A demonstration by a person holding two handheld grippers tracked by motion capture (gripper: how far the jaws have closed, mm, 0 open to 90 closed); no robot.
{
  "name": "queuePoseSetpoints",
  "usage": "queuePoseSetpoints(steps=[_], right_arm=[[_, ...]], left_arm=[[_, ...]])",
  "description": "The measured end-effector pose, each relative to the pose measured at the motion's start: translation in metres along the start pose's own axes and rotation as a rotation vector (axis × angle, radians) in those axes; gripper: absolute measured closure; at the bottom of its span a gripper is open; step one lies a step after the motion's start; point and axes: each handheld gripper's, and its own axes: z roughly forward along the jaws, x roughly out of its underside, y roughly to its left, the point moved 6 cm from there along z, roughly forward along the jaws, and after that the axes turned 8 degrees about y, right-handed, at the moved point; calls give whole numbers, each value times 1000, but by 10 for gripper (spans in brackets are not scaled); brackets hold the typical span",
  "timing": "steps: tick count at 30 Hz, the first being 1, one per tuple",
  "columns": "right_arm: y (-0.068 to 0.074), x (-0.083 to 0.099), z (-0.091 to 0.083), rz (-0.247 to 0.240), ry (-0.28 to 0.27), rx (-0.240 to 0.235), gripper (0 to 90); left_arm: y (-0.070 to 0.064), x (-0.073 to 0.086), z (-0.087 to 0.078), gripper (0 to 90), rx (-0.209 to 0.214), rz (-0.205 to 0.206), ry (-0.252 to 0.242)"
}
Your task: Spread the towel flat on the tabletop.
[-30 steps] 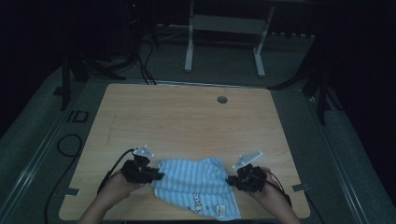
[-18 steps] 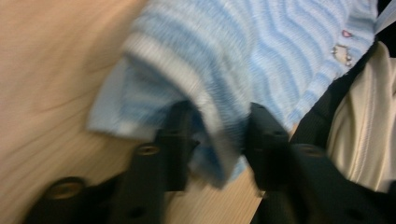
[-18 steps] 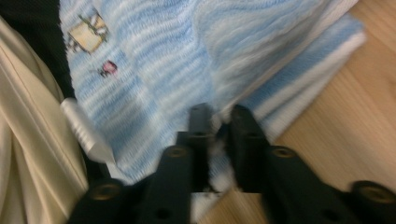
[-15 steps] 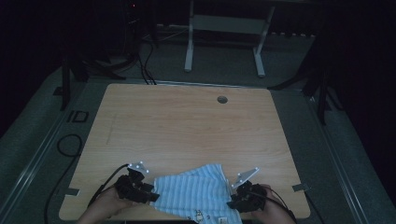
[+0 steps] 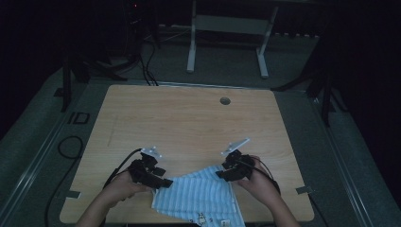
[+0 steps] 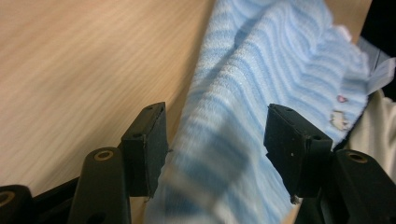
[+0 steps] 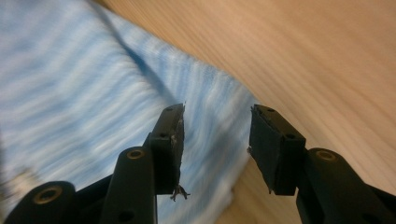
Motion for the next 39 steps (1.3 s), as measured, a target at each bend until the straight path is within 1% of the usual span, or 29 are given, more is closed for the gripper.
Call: queuePoseSetpoints(steps=[1, 2, 3, 4, 5, 6, 8, 10, 11, 14, 15, 16, 17, 18, 20, 21, 22, 23, 25, 27, 28, 30, 31, 33, 35, 36, 37, 38, 39], right_arm=[[-1, -2, 10, -13, 25, 15, 556], [-2, -4, 18, -9, 46, 20, 581], [-2, -4, 25, -5, 75, 28, 662], [-3, -3, 31, -19, 106, 49, 723], [-3, -3, 34, -26, 126, 59, 821], [-3, -3, 36, -28, 126, 51, 851], [-2, -4, 34, -33, 127, 53, 864], [-2, -8, 27, -43, 117, 61, 867], [-4, -11, 22, -53, 100, 77, 867], [-10, -22, 0, -37, 31, 110, 867], [-13, -26, -11, -35, -7, 121, 867], [-15, -29, -22, -30, -40, 127, 867], [-16, -32, -34, -30, -76, 141, 867], [-15, -33, -46, -34, -119, 147, 867], [-10, -31, -65, -39, -163, 142, 866], [-6, -27, -72, -33, -184, 137, 866], [-1, -21, -75, -37, -195, 123, 866], [6, -14, -73, -39, -187, 107, 866], [16, 3, -61, -54, -138, 89, 862], [23, 24, -42, -47, -83, 51, 858], [24, 35, -33, -30, -53, 41, 855], [27, 55, -13, -13, 6, 11, 846], [27, 64, -4, 0, 32, -2, 819], [28, 77, 8, 16, 89, -21, 733], [24, 81, 4, 45, 77, -25, 643], [21, 81, -2, 50, 68, -13, 614], [17, 79, -9, 56, 51, 7, 610], [12, 76, -17, 74, 26, 14, 599], [7, 73, -24, 89, 2, 17, 578]], left_arm=[[-1, -1, 5, 438, 5, 13, 9], [-2, -1, 8, 465, 7, 26, 18], [-3, -1, 11, 517, 9, 37, 27], [-4, -2, 12, 583, 30, 43, 29], [-5, -2, 12, 640, 35, 49, 26], [-5, -3, 11, 750, 37, 52, 30], [-3, -5, 8, 817, 32, 52, 18], [0, -10, 2, 840, 12, 37, -1], [1, -12, -2, 853, -7, 43, -11], [3, -25, -25, 853, -66, 34, -100], [2, -29, -36, 851, -106, 33, -133], [-1, -32, -47, 848, -138, 47, -175], [-6, -34, -57, 837, -138, 47, -205], [-13, -34, -64, 813, -121, 60, -212], [-28, -28, -66, 706, -52, 96, -169], [-34, -23, -63, 688, -43, 115, -145], [-38, -18, -57, 687, -33, 117, -114], [-41, -12, -49, 686, -22, 114, -82], [-44, 1, -30, 686, -1, 107, -16], [-45, 16, -12, 686, 49, 106, 56], [-44, 21, -4, 686, 74, 94, 77], [-39, 28, 5, 647, 94, 64, 92], [-35, 28, 5, 638, 90, 44, 81], [-23, 24, 0, 589, 52, 9, 38], [-8, 16, -7, 504, -18, -29, -20], [0, 12, -11, 499, -49, -57, -43], [8, 6, -14, 498, -64, -82, -75], [14, 1, -16, 492, -64, -98, -95], [19, -5, -15, 480, -81, -108, -106]])
